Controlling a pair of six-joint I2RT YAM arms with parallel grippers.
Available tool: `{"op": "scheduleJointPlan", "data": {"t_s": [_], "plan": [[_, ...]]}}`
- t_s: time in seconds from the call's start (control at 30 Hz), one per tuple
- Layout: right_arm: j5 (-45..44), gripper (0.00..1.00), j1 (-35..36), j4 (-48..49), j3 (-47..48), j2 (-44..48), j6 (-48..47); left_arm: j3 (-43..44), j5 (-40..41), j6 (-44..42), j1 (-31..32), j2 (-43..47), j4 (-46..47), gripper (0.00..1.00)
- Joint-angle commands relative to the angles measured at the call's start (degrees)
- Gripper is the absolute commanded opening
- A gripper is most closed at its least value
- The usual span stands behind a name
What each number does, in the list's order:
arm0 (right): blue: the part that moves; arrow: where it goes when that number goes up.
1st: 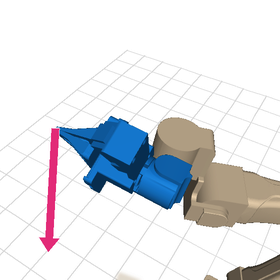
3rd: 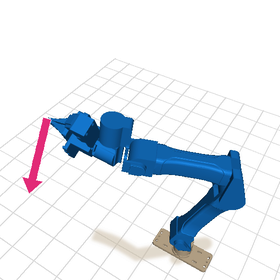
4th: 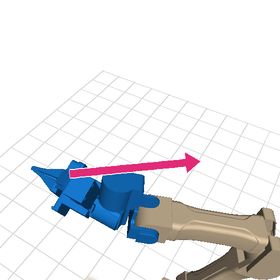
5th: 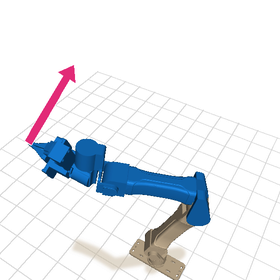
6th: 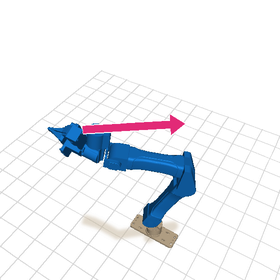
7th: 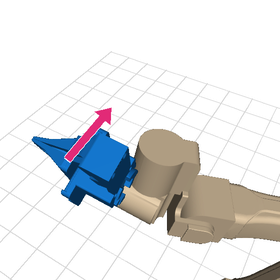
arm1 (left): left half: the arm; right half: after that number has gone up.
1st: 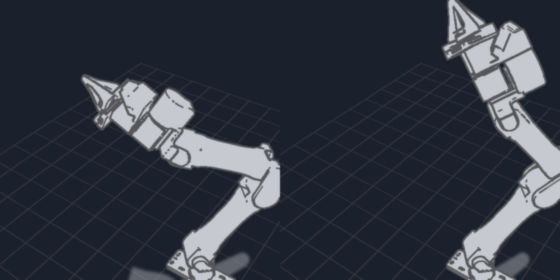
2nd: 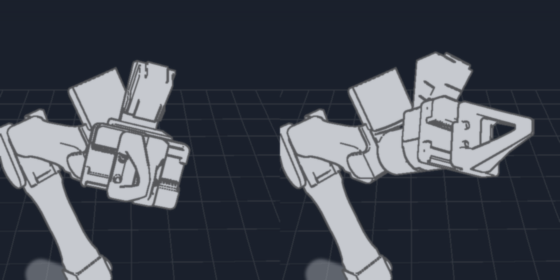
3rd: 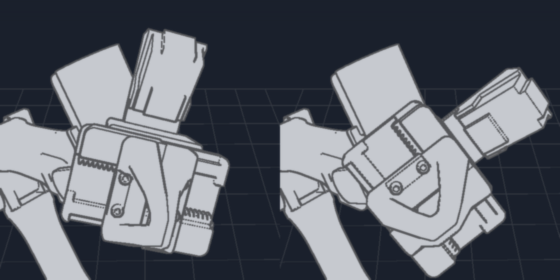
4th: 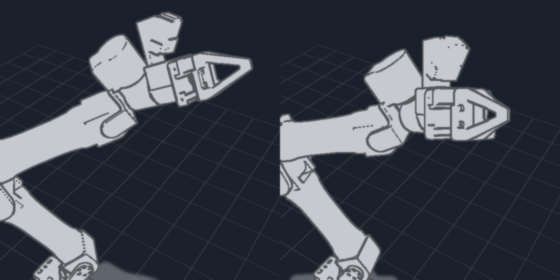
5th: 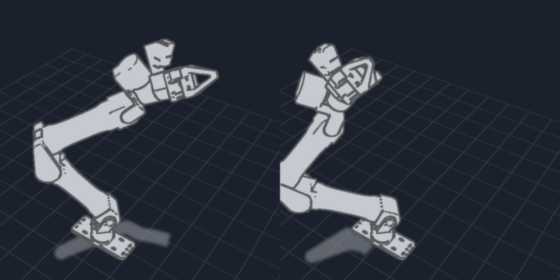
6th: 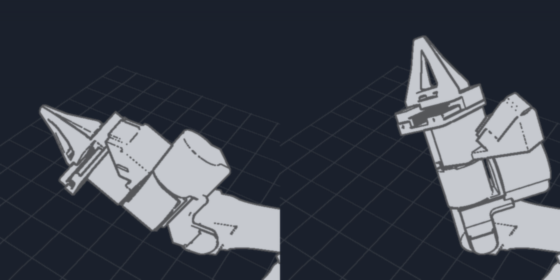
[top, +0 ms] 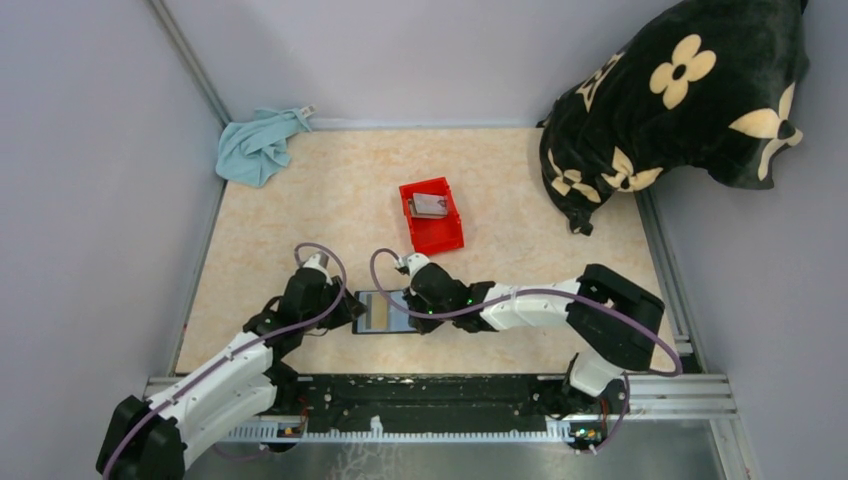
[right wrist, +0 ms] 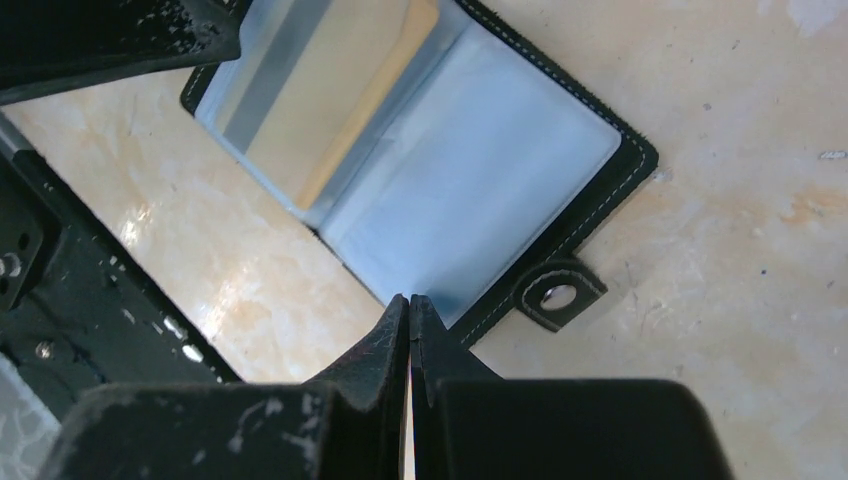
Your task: Take the credit cards out of the card holder
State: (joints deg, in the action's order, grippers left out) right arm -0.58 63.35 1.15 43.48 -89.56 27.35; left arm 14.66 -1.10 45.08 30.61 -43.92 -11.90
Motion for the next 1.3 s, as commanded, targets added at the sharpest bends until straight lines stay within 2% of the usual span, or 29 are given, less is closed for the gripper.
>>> {"op": "scheduleJointPlan", "data": {"t_s": [0.0,0.63,0.93,1.27], "plan": [[0.6,0.00,-1.4,2.8,4.3,-3.0,-1.1,0.7,-0.3,-1.6,-0.1,-1.3,2.6,0.35],[1.1,0.00,-3.0,4.6,5.3,-8.0,-0.9,-0.9,-0.3,-4.8,-0.1,-6.3,6.0,0.33],[2.3,0.00,-3.4,6.1,4.6,-9.5,-0.2,-2.3,-7.3,-2.8,0.0,-6.7,11.0,0.33],[3.5,0.00,-3.7,7.6,4.1,-11.1,0.4,-3.0,-10.1,-1.0,-0.1,-5.8,13.4,0.34]]}}
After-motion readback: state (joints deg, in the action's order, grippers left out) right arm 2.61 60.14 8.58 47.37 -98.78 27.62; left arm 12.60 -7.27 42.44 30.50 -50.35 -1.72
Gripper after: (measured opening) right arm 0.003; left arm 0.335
